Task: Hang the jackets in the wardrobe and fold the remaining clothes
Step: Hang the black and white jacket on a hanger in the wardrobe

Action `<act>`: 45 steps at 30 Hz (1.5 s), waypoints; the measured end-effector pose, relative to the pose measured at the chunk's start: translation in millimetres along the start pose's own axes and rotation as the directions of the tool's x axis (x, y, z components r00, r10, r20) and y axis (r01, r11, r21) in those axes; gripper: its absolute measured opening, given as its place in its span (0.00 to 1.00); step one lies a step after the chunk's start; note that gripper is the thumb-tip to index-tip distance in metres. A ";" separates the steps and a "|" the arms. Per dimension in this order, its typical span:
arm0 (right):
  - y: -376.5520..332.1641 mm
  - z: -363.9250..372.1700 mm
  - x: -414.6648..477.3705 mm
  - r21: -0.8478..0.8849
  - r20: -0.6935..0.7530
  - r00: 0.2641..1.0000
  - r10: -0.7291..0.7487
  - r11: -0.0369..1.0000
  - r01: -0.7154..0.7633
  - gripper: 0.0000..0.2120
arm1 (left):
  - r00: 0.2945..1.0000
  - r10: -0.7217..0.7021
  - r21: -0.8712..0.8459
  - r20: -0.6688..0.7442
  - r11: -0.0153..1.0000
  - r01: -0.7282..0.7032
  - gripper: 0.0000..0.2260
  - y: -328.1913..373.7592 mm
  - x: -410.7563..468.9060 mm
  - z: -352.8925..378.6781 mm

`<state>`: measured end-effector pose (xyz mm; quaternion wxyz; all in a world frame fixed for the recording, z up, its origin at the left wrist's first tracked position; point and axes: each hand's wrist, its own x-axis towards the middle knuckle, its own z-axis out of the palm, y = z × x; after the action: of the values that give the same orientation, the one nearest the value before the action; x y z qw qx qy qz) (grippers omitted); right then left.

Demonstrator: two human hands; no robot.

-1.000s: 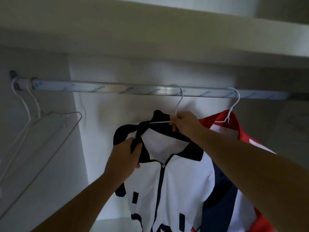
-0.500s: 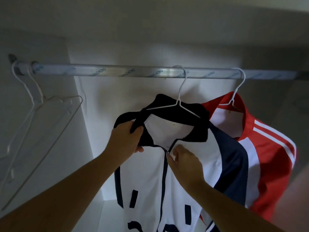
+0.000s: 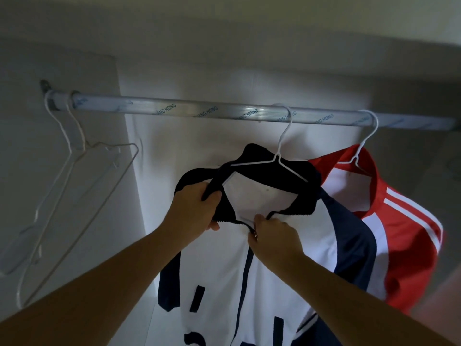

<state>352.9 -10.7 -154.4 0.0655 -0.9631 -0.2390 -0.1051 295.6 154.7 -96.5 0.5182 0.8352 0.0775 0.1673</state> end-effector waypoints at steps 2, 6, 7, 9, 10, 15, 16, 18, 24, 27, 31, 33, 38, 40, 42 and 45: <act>0.9 -2.4 2.8 0.042 0.227 0.966 0.126 0.989 -0.139 0.13 | 1.000 -0.002 0.020 0.017 1.000 0.001 0.08 1.0 -0.4 0.8; -0.9 -9.1 22.2 0.291 0.600 0.758 0.257 0.812 -0.506 0.09 | 0.999 0.002 0.011 0.045 1.000 -0.003 0.07 1.0 -0.7 5.0; -1.3 -12.5 23.1 0.360 0.645 0.724 0.244 0.738 -0.571 0.08 | 0.999 -0.004 -0.005 0.044 1.000 0.004 0.07 0.4 -0.5 5.3; 0.4 -16.9 18.2 0.516 0.646 0.741 0.185 0.609 -0.602 0.06 | 0.999 -0.020 -0.024 0.036 1.000 0.021 0.07 -2.1 0.2 4.9; 2.9 -16.7 13.6 0.602 0.619 0.771 0.152 0.539 -0.589 0.06 | 0.999 -0.030 -0.026 0.032 0.999 0.030 0.07 -4.0 0.9 4.5; 17.4 -1.7 -7.2 0.849 0.503 0.860 0.089 0.137 -0.511 0.06 | 0.997 -0.068 -0.045 0.031 0.997 0.069 0.07 -10.2 2.3 5.0; 19.9 0.9 -9.2 0.872 0.474 0.877 0.079 0.097 -0.480 0.04 | 0.997 -0.076 -0.058 0.028 0.995 0.078 0.07 -11.1 2.4 5.7; 23.5 3.5 -13.9 0.907 0.411 0.911 0.044 0.079 -0.413 0.02 | 0.996 -0.091 -0.070 0.019 0.993 0.092 0.07 -12.2 2.6 6.7; 29.0 9.0 -24.3 0.954 0.272 0.952 0.140 0.087 -0.286 0.04 | 0.996 -0.088 -0.078 0.010 0.993 0.088 0.06 -14.5 4.1 8.4; 33.7 13.6 -26.0 0.935 0.105 0.977 0.186 0.317 -0.161 0.06 | 0.997 -0.073 -0.158 0.010 0.985 0.074 0.06 -16.0 5.3 11.2; 37.0 9.9 -27.3 0.766 -0.013 0.999 0.049 0.642 -0.021 0.06 | 0.999 -0.017 -0.373 0.049 0.927 0.034 0.04 -36.9 -5.3 33.3; 41.5 6.6 -23.6 0.627 -0.025 0.998 -0.050 0.777 0.055 0.07 | 0.998 -0.007 -0.153 0.060 0.988 0.016 0.05 -69.1 -16.9 57.0; 44.1 -16.0 -6.8 0.149 -0.171 0.947 -0.272 0.943 0.298 0.10 | 0.988 0.063 0.371 0.138 0.922 -0.111 0.14 -105.9 -30.8 112.6; 39.6 -24.4 -0.5 0.029 -0.153 0.936 -0.315 0.946 0.323 0.09 | 0.992 0.108 0.414 0.063 0.902 -0.125 0.12 -98.2 -24.6 127.8; 36.5 -28.5 4.8 -0.115 -0.191 0.900 -0.391 0.920 0.375 0.09 | 0.988 0.151 0.499 0.016 0.856 -0.138 0.10 -93.3 -18.6 138.0; 37.1 -45.4 11.2 -0.185 -0.321 0.841 -0.434 0.900 0.394 0.12 | 0.993 0.112 0.545 0.024 0.832 -0.107 0.10 -101.5 -19.5 138.7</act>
<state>372.4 -46.3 -110.6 0.0294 -0.8556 -0.4196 -0.3017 331.8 78.1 -247.3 0.2483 0.9504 0.0763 0.1713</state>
